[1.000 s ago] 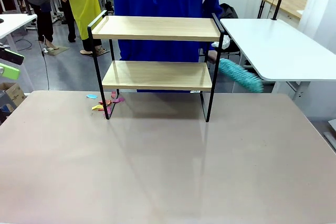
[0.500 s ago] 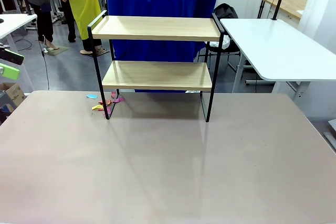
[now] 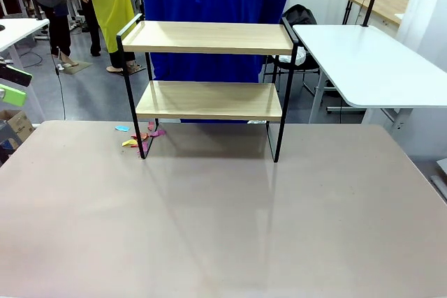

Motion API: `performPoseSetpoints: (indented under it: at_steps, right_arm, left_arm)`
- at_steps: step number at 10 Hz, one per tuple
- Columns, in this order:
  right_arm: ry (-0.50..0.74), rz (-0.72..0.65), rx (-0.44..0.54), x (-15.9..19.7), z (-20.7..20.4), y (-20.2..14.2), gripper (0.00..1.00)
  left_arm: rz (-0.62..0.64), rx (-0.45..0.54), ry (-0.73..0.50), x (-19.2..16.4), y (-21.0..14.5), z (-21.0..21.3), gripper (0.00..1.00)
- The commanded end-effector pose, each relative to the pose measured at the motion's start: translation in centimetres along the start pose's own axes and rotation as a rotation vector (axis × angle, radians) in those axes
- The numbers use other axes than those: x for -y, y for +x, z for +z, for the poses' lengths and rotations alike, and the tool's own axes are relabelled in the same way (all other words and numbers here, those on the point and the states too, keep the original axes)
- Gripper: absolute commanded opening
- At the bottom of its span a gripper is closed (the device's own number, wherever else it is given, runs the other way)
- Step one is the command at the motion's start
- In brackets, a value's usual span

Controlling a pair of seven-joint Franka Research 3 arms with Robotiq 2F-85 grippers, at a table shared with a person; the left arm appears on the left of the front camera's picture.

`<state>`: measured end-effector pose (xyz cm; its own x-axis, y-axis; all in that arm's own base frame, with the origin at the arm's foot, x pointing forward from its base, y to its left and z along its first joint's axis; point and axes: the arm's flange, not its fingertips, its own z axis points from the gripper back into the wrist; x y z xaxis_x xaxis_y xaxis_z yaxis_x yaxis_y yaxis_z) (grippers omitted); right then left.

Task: Clean the shelf.
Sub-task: Hand the Duster back to the human.

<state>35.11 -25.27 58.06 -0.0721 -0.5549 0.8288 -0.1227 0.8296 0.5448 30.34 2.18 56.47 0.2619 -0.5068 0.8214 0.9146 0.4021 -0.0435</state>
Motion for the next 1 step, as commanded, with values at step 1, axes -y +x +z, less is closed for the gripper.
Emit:
performPoseSetpoints:
  at_steps: [1]
  right_arm:
    - [0.002, 0.001, 0.004, -0.13, 0.08, 0.17, 1.0]
  left_arm:
    - [-0.018, 0.021, -0.007, -0.09, 0.15, -0.2, 1.0]
